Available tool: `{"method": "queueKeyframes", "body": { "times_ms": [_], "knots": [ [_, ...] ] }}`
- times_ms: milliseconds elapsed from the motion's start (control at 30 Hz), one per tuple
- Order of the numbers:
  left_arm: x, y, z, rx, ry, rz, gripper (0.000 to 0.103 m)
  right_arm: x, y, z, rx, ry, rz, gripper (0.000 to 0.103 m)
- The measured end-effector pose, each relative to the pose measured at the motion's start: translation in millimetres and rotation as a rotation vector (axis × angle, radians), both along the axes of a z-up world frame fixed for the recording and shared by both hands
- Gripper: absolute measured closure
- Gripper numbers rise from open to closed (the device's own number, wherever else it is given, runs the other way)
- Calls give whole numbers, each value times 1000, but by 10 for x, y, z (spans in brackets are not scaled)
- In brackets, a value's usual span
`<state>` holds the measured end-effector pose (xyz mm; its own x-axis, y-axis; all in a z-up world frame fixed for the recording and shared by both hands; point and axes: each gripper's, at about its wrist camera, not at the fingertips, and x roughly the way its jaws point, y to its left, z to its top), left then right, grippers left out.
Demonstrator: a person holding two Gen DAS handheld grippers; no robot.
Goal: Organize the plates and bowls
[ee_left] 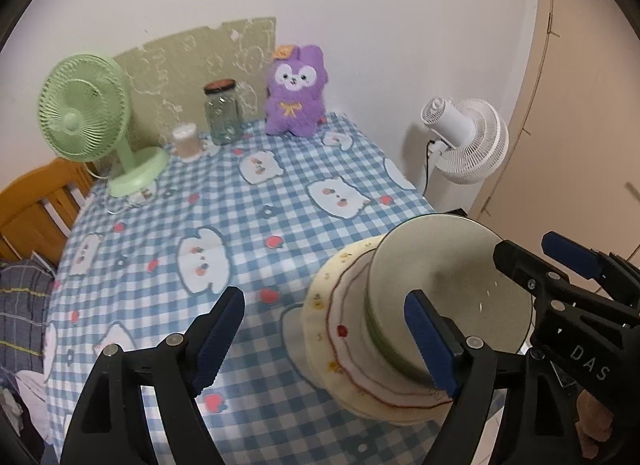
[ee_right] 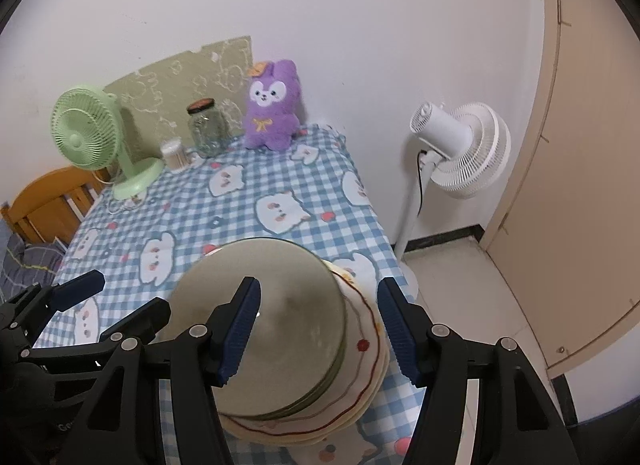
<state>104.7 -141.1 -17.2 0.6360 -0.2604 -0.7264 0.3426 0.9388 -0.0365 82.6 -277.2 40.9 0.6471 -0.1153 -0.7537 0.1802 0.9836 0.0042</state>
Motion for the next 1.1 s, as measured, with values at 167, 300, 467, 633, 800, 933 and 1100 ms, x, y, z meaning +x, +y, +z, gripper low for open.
{"method": "queueKeyframes", "body": {
  "times_ms": [167,300,467,633,800,933,1100],
  "knots": [
    [-181,233,87,-13,-53,48,18,-140,201,110,3,-46,37,39],
    [-364,443,136,-16,-96,90,17,-275,395,173,24,-66,64,39],
    [-568,647,159,-26,-124,123,16,-450,628,232,-5,-91,80,39],
    [-832,843,199,-20,-177,171,14,-621,815,269,-3,-116,100,39],
    [-1031,1009,230,-28,-208,224,13,-812,1003,274,-18,-137,133,38],
    [-1166,1116,233,-21,-237,254,11,-932,1099,289,-26,-156,135,35],
    [-1319,1233,215,-13,-273,291,9,-1091,1195,297,-34,-178,138,31]
  ]
}}
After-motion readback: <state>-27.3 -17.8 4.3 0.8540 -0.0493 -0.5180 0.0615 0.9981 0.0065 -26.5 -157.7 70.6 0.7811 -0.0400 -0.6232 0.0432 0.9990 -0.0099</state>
